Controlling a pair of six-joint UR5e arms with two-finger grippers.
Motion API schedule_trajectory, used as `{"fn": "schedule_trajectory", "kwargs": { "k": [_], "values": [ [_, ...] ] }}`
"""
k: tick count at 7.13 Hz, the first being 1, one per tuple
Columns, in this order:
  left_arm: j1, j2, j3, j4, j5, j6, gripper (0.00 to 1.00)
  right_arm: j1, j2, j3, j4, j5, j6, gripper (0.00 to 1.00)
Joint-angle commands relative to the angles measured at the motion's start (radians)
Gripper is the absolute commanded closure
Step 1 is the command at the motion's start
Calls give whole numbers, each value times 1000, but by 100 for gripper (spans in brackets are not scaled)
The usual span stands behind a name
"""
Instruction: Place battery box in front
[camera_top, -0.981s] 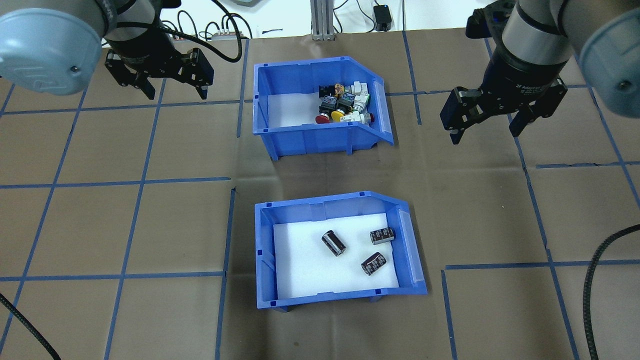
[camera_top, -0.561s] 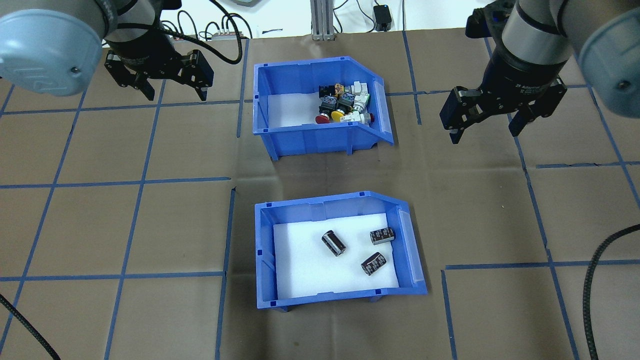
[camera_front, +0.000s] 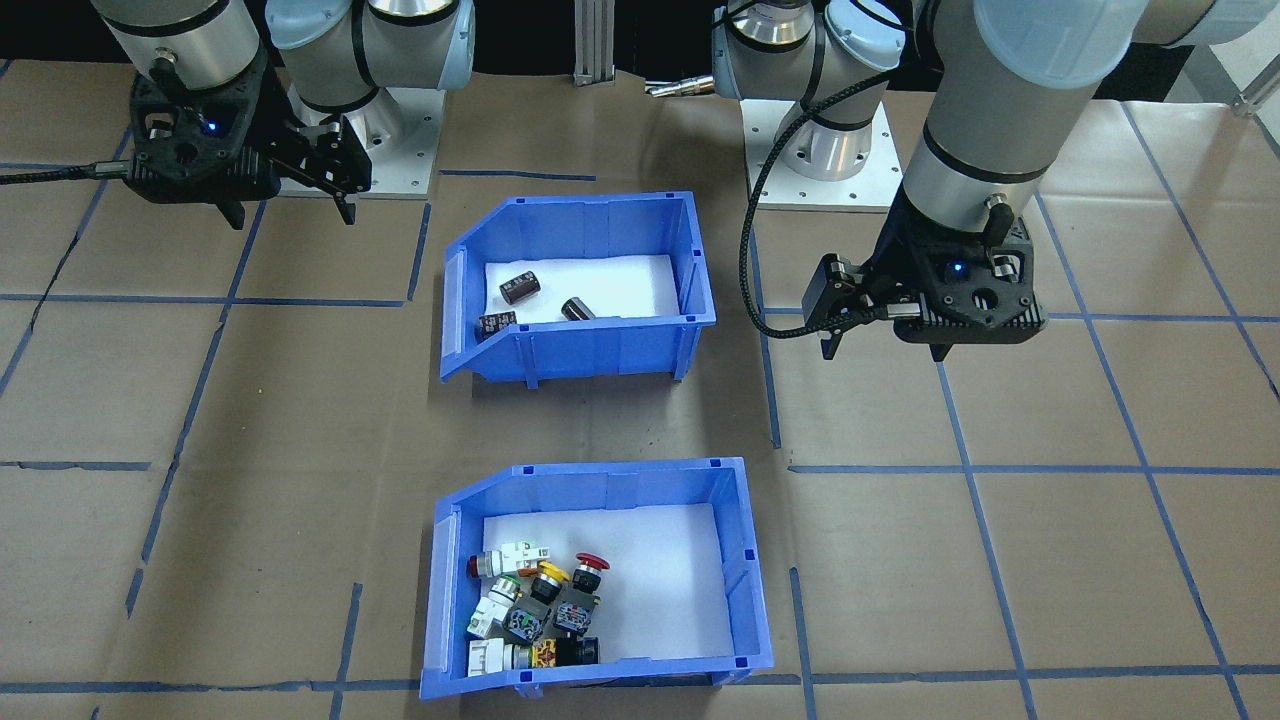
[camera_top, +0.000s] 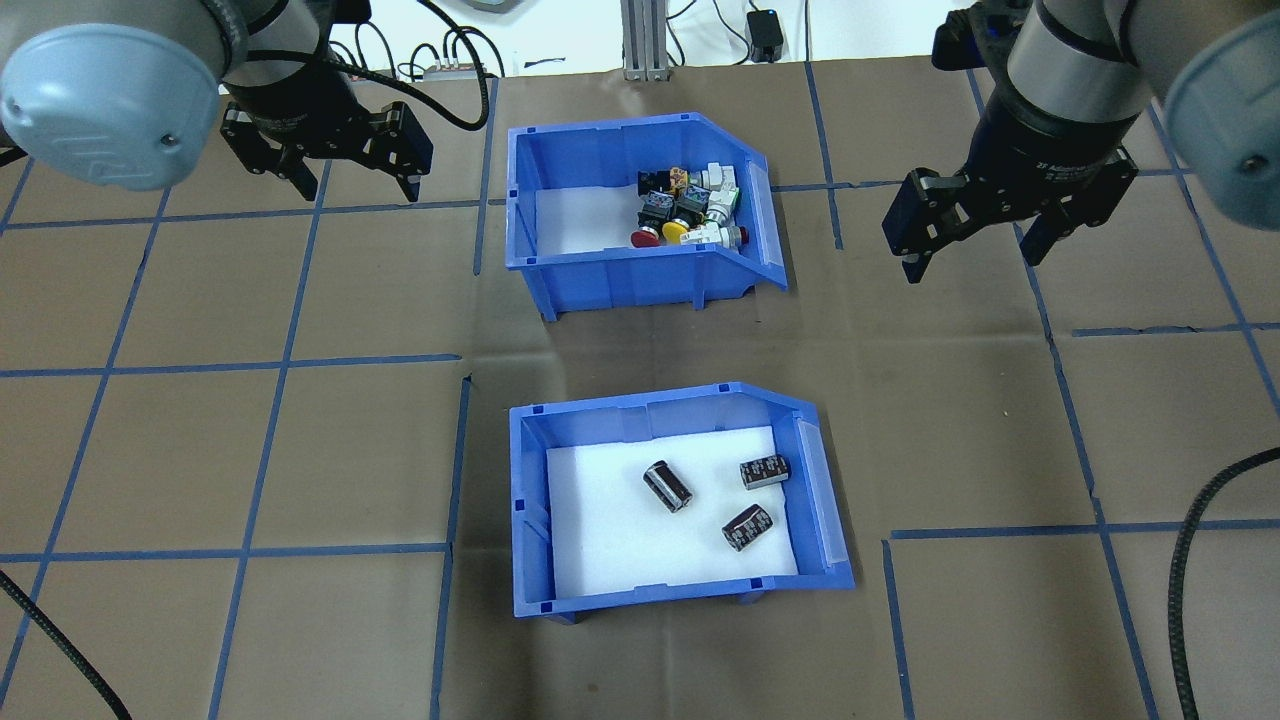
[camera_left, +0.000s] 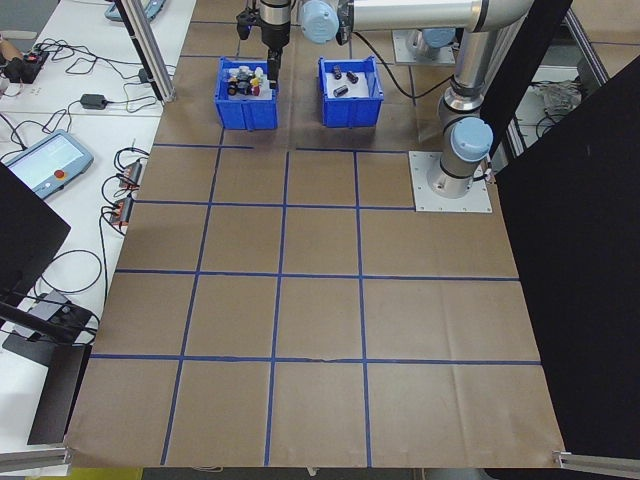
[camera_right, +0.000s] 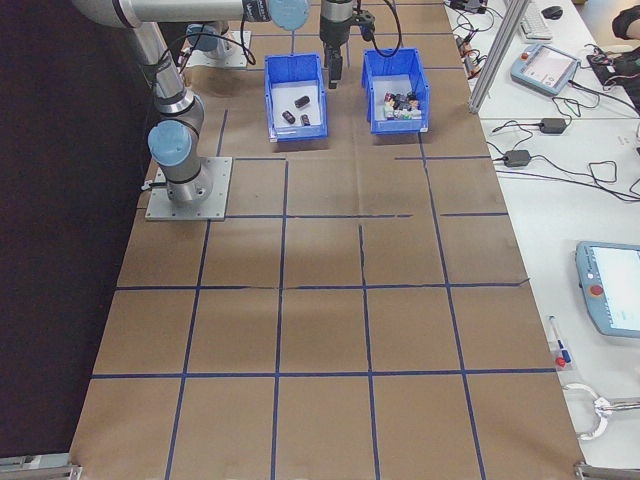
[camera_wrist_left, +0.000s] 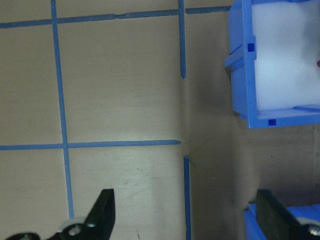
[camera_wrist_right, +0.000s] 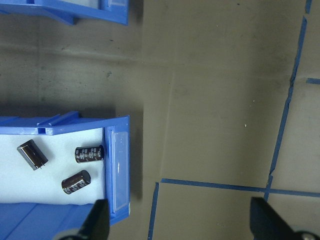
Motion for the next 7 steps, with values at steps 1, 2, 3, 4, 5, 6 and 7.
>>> {"fn": "schedule_trajectory", "kwargs": {
  "k": [1, 2, 3, 4, 5, 6, 7],
  "values": [
    [-1, -10, -1, 0, -4, -48, 0, 0, 50, -52, -4, 1, -133, 0],
    [-8, -9, -17, -3, -10, -168, 0, 0, 106, -110, -2, 1, -192, 0],
    [-19, 22, -72, -7, -11, -320, 0, 0, 165, -185, -1, 1, -308, 0],
    [-30, 55, -137, -3, -13, -446, 0, 2, 223, -249, 1, 4, -433, 0],
    [-53, 100, -178, -7, -11, -585, 0, 17, 258, -282, -1, 4, -582, 0],
    [-97, 130, -226, -9, -11, -738, 0, 41, 278, -308, -10, 2, -665, 0],
    [-181, 143, -278, -1, -10, -963, 0, 80, 311, -325, -33, 2, -780, 0]
  ]
}}
